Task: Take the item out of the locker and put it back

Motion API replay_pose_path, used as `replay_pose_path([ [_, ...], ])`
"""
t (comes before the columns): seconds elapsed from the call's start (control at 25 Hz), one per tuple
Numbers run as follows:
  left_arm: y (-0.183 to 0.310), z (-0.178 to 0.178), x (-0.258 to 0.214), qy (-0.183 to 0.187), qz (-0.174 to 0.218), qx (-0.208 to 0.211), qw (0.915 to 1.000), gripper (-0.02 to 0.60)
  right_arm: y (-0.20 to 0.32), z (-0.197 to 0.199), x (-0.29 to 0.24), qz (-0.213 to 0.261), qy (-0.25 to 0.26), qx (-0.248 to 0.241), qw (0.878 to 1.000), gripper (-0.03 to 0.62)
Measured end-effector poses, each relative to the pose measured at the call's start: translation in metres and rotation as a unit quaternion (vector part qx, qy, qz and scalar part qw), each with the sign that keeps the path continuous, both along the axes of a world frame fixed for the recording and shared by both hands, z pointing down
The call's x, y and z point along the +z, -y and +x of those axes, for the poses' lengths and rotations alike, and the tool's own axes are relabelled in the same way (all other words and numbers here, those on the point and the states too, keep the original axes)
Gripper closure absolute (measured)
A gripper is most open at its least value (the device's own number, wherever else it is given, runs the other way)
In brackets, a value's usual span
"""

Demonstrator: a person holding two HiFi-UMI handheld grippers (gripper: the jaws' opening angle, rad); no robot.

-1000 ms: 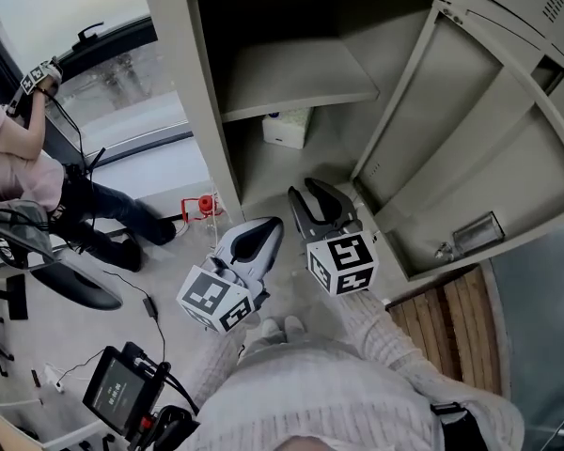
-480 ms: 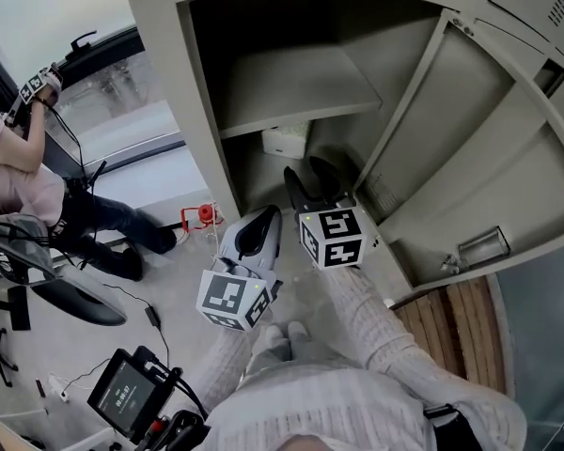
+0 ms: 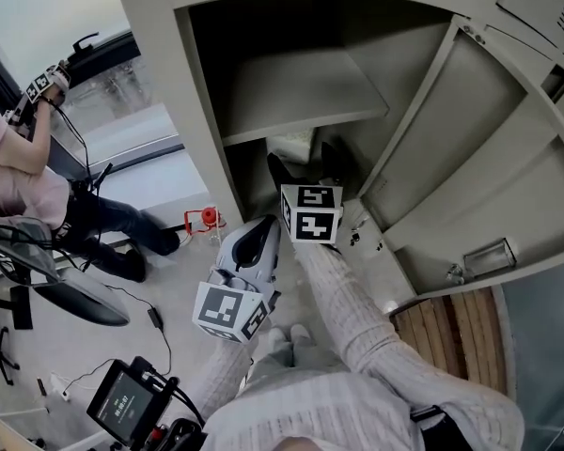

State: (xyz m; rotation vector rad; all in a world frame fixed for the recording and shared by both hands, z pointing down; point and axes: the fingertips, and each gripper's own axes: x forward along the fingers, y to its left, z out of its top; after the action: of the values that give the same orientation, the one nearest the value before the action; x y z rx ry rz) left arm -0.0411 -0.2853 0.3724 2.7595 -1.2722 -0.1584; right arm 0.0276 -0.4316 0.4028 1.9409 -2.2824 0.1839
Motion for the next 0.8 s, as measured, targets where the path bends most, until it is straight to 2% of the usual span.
replay_pose_path([
  [0.16,0.002,-0.009,-0.001,-0.001,0.001,-0.007,1.0000,0.574,0.009,-0.008,0.001,-0.019,0.000,0.008,1.000,0.143],
  [0.24,0.004,-0.012,-0.002,-0.002,0.001,-0.008,1.0000,0.573,0.015,-0.008,-0.002,-0.015,-0.012,0.022,1.000,0.134],
  [0.36,0.006,-0.014,-0.004,-0.006,0.000,-0.007,1.0000,0.573,0.024,-0.006,0.003,-0.034,-0.024,0.047,0.998,0.115],
  [0.52,0.005,-0.017,-0.010,-0.012,0.011,-0.008,0.9998,0.572,0.035,-0.009,0.004,-0.042,-0.031,0.059,0.997,0.097],
  [0.8,0.004,-0.016,-0.012,-0.009,0.013,-0.006,0.9999,0.572,0.053,-0.004,0.010,-0.068,-0.033,0.099,0.992,0.092],
])
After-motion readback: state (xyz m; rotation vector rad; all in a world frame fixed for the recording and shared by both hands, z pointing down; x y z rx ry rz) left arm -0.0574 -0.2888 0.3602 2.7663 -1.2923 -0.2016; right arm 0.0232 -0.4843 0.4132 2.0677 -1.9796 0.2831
